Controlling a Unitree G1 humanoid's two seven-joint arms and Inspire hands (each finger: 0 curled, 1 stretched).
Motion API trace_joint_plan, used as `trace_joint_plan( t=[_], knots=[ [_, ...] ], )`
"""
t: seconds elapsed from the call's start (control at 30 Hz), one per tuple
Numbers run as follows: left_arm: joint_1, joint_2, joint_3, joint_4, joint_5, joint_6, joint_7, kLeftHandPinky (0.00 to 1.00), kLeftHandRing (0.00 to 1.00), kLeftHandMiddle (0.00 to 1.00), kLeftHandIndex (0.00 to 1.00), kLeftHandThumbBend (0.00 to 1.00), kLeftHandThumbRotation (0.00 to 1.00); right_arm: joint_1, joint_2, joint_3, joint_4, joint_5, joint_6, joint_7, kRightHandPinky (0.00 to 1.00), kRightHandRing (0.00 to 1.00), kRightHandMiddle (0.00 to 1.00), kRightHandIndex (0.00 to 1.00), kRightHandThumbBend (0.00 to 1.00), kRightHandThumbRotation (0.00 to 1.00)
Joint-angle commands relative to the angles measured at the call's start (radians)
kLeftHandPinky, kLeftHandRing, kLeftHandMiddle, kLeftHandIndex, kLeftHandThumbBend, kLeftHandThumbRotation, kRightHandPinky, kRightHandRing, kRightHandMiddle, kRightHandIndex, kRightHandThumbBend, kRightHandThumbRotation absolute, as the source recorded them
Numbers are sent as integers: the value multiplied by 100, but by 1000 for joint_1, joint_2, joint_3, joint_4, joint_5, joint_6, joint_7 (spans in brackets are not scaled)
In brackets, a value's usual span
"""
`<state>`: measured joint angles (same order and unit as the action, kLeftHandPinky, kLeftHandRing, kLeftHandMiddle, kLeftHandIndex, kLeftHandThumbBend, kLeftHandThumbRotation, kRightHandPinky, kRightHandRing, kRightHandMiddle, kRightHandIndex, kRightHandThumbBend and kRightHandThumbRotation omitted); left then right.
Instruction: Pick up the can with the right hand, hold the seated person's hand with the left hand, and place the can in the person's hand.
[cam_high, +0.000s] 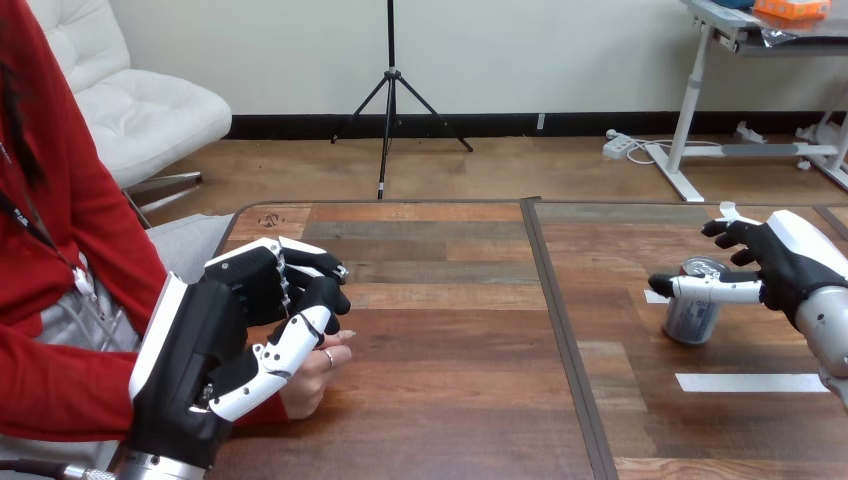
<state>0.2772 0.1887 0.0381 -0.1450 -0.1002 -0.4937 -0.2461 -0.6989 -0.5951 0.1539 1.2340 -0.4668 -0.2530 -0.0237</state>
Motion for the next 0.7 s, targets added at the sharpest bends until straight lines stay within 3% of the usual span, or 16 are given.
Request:
trace_joint_plan(
  t=[0.0,0.37,0.67],
  knots=[
    [-46,5,14,-24,2,-5,6,30,39,46,51,29,33,-95,5,8,-3,8,3,-4,71,83,86,85,100,51],
    [-49,6,15,-20,-2,-14,1,30,38,45,51,29,33,-91,11,1,-4,21,33,27,65,81,85,84,100,43],
    [-49,5,15,-22,-5,-12,0,30,38,45,51,28,32,-87,14,-2,-8,27,49,38,65,80,84,83,100,37]
  ],
)
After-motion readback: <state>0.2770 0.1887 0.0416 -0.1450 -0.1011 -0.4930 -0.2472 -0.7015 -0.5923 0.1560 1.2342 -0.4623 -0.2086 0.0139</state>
